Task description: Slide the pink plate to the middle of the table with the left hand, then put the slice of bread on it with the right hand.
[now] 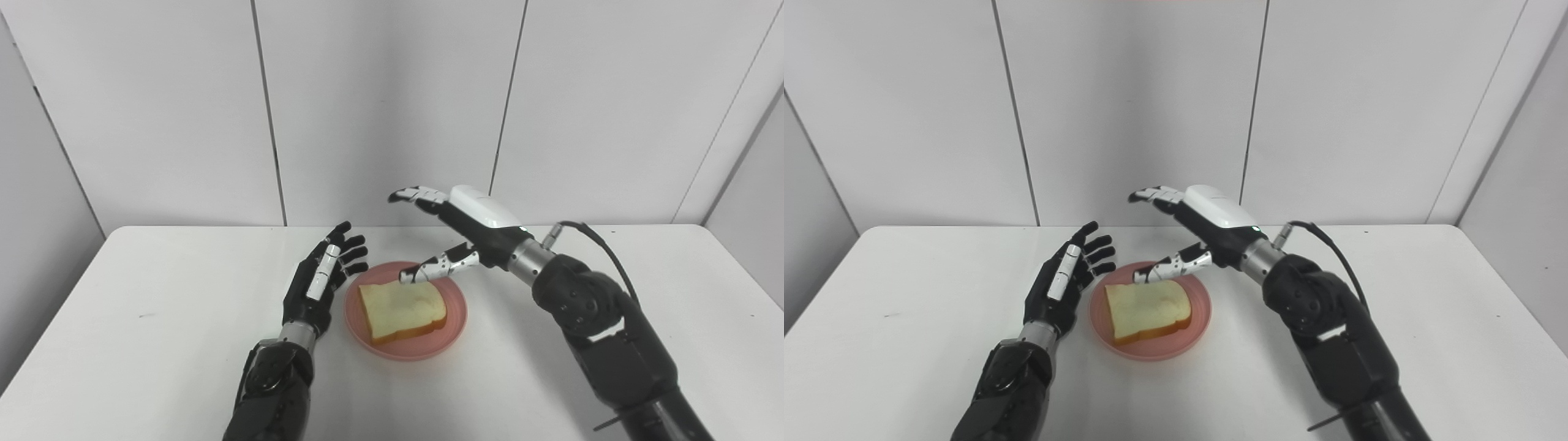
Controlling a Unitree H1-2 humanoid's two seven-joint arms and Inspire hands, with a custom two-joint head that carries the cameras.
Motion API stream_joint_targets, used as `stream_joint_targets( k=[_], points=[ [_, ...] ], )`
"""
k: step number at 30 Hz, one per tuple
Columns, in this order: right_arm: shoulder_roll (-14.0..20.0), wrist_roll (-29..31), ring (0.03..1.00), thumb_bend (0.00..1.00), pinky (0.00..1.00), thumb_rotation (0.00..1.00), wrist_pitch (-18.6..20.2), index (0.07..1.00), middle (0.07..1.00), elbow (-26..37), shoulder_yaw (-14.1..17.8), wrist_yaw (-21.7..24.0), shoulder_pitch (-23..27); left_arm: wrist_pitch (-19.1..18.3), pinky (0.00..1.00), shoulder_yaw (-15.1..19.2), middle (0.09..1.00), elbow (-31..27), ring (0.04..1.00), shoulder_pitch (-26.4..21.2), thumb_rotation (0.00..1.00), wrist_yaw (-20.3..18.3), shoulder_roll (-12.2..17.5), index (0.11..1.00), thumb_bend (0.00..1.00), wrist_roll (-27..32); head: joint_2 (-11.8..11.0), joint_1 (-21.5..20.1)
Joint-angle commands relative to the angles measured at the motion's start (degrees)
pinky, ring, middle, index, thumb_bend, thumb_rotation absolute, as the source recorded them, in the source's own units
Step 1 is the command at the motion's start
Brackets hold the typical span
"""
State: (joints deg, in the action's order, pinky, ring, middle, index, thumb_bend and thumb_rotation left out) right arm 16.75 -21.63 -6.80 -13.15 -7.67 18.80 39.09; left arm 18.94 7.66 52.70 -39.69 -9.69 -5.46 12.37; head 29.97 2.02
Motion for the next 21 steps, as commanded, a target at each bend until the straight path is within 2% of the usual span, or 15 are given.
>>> stream_joint_targets(
  k=[1,5,9,13,16,21],
  points=[
    [-1.45,4.17,0.813,0.85,0.74,0.83,-3.50,0.884,0.845,-3.23,3.07,-5.32,0.65,1.82,0.86,0.32,0.858,0.82,0.892,3.93,0.64,1.62,-0.90,0.850,0.87,-0.22,0.03,0.08],
    [-5.64,9.05,0.817,0.82,0.77,0.91,-4.74,0.877,0.829,-9.25,8.03,-12.17,-0.92,3.40,0.92,-0.97,0.901,-2.54,0.918,4.68,0.65,5.80,-1.28,0.886,0.79,-3.29,0.16,-0.01],
    [-7.92,14.52,0.847,0.80,0.80,0.96,-6.66,0.866,0.860,-13.52,11.02,-14.40,-1.67,4.35,0.97,-2.04,0.966,-5.48,0.966,5.37,0.72,8.86,-1.40,0.931,0.82,-5.93,0.31,-0.15],
    [-9.62,19.14,0.868,0.80,0.83,0.96,-6.06,0.868,0.869,-15.31,13.10,-15.38,-2.26,4.34,0.99,-3.09,0.985,-8.31,0.985,5.91,0.73,9.25,-1.24,0.945,0.84,-6.62,0.44,-0.10],
    [-10.76,20.36,0.884,0.80,0.86,1.00,-4.78,0.873,0.870,-15.79,14.25,-17.51,-2.83,4.11,0.98,-4.08,0.995,-9.92,0.992,6.15,0.74,9.46,-0.99,0.954,0.84,-7.44,0.48,-0.06],
    [-12.43,20.87,0.898,0.78,0.88,1.00,-3.04,0.877,0.888,-15.43,15.02,-21.09,-3.78,0.99,1.00,-5.60,1.000,-11.22,1.000,6.32,0.75,7.79,-0.09,0.971,0.85,-7.81,1.00,-0.05]
  ],
)
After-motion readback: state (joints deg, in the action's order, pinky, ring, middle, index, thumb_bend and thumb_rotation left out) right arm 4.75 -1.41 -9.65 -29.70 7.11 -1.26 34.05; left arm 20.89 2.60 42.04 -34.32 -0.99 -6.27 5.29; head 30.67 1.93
